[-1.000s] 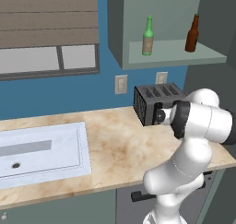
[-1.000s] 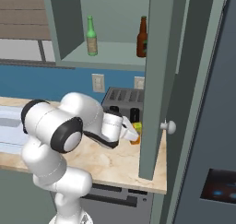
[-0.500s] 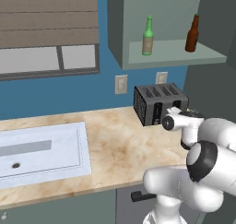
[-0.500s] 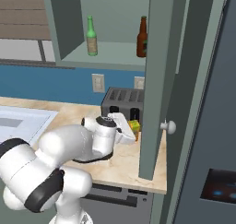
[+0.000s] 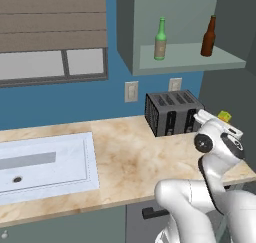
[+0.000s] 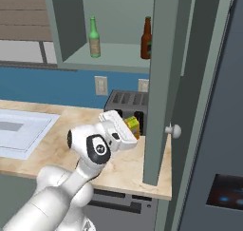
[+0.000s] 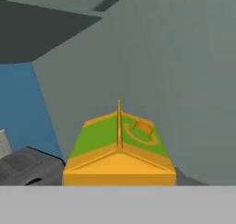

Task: Sort all alcoholic drinks to one cabinet, and non-alcoholic drinks to the other.

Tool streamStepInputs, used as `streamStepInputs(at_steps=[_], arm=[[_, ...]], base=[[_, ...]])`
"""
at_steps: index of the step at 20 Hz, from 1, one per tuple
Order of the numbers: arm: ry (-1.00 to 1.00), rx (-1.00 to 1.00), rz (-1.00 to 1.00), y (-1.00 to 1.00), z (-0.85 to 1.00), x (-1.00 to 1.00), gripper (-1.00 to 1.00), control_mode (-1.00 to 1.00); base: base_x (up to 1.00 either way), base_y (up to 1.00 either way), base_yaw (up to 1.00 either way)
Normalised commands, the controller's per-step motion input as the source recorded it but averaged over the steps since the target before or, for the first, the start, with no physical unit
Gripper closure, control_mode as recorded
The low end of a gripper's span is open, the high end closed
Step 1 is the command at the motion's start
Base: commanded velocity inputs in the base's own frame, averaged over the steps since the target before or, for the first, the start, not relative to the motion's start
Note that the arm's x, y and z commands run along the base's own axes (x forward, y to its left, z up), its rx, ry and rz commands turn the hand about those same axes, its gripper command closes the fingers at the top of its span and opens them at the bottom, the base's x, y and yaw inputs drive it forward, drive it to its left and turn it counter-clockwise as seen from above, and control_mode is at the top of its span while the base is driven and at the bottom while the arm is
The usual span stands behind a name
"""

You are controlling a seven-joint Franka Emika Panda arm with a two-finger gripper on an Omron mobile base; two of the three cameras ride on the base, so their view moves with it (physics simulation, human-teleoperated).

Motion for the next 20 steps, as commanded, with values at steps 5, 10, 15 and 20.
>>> streamStepInputs(at_steps=[5, 10, 15, 20], arm=[[0.07, 0.02, 0.14, 0.21, 1.00, -0.69, 1.00, -1.00], [0.14, 0.01, 0.14, 0.24, 0.72, -0.65, 1.00, -1.00], [0.22, 0.03, 0.13, 0.34, 0.54, -0.56, 1.00, -1.00], [0.24, 0.03, 0.11, 0.37, 0.52, -0.57, 1.00, -1.00]], base=[[0.00, 0.00, 0.00], [0.00, 0.00, 0.00], [0.00, 0.00, 0.00], [0.00, 0.00, 0.00]])
